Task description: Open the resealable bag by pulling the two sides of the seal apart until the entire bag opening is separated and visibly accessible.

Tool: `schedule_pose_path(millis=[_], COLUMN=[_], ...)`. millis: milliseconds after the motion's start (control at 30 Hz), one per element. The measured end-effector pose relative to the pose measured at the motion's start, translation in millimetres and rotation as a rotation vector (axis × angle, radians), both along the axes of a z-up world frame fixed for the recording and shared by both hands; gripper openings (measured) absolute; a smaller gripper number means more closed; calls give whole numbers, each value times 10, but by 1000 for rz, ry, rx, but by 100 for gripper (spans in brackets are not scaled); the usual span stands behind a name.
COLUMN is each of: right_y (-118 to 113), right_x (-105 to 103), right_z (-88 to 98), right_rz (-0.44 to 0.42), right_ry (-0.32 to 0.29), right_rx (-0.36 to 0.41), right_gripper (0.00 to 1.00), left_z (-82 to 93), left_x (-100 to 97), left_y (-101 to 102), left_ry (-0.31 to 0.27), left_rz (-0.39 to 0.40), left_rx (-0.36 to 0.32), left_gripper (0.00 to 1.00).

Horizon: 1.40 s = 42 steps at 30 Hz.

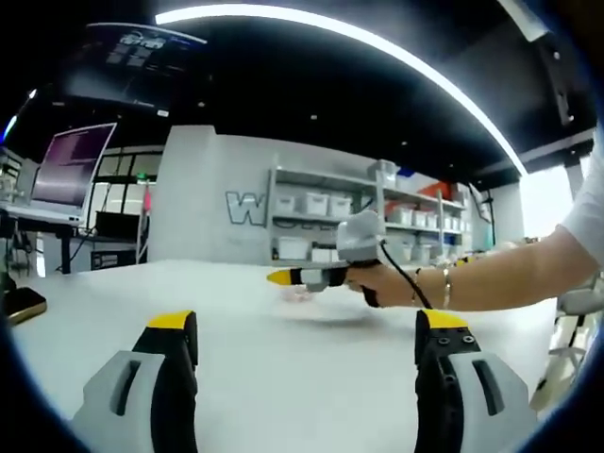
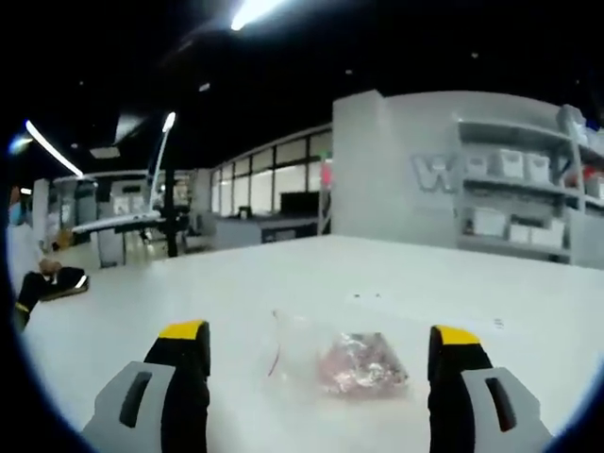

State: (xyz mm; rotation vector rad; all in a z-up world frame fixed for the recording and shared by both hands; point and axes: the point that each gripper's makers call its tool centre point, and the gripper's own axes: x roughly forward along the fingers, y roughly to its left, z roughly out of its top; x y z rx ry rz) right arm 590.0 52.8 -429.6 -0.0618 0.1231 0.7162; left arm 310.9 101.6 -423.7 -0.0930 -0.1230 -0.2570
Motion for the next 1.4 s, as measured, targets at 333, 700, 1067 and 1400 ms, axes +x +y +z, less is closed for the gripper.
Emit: schedule_pose_path(millis=[333, 700, 1067, 1400], right_y=[-2, -15, -78, -139], right_x=[-31, -49, -104, -158], right_z=[22, 32, 16, 44], right_rz=[3, 8, 6, 5], right_ry=[-3, -9, -6, -13], right_rx=[5, 4, 8, 11], right_gripper=[96, 96, 95, 95], left_z=[18, 28, 29, 26], left_x=[3, 10, 15, 18], left_y=[39, 51, 52, 56], left_ry=[-3, -9, -9, -8], left_rz=[5, 8, 10, 11], left_rx=[-24, -27, -23, -21], left_gripper=[96, 96, 96, 96])
